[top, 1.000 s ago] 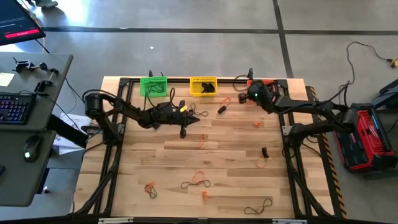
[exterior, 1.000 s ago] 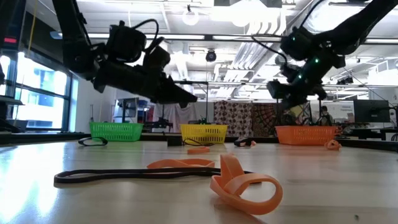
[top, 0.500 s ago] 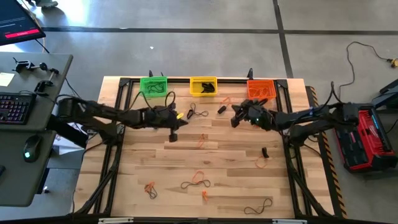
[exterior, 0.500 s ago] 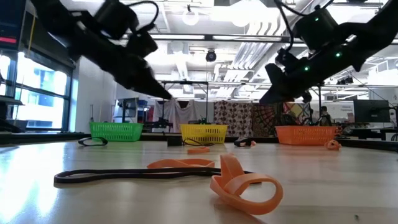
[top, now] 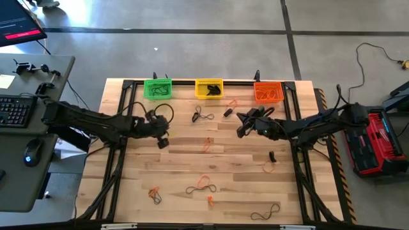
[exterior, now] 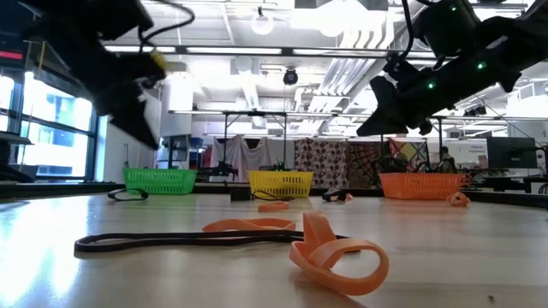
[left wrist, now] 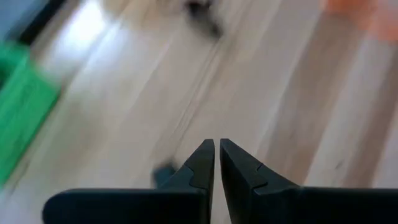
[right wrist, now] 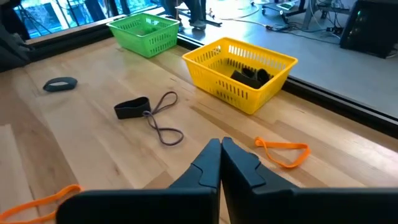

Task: Sort rubber bands into baskets
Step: Put the black rubber band into the yellow bin

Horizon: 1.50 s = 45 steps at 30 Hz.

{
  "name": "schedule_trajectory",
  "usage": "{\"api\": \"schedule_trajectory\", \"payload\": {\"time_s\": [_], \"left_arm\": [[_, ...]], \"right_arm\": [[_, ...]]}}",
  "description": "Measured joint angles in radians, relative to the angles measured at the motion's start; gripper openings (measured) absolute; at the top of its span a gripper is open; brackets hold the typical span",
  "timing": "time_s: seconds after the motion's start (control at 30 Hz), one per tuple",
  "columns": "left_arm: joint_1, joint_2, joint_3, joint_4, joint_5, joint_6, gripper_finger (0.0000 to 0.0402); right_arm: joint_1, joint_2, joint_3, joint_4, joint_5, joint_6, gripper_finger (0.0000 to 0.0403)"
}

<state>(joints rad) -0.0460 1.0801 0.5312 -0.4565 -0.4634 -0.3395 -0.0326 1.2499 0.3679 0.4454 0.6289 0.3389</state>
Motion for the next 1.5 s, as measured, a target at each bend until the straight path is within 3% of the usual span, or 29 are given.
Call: {"api": "schedule_trajectory", "payload": {"time_s": [0.23,0.53,0.7,1.0,1.2,1.5], "left_arm": [[-0.002,0.021,0.000,-0.188,-0.021,-0.148,0.0037],[-0.001,0.098,0.000,-0.161,0.028,-0.159,0.0107],[-0.001,0.170,0.000,-0.140,-0.019,-0.193,0.0146],[0.050,0.265,0.000,-0.106,-0.040,-0.209,0.0161],[0.079,0.286,0.000,-0.103,-0.039,-0.199,0.0133],[0.079,0.276,0.000,-0.082,-0.073,-0.100,0.0018]], "right_arm": [[0.003,0.000,0.000,0.000,0.000,-0.003,0.0000],[0.003,0.000,0.000,0.000,0.000,-0.003,0.0000],[0.003,0.000,0.000,0.000,0.000,-0.003,0.0000],[0.003,0.000,0.000,0.000,0.000,-0.003,0.0000],[0.003,0.000,0.000,0.000,0.000,0.000,0.0000],[0.003,0.000,0.000,-0.001,0.000,0.000,0.0000]]}}
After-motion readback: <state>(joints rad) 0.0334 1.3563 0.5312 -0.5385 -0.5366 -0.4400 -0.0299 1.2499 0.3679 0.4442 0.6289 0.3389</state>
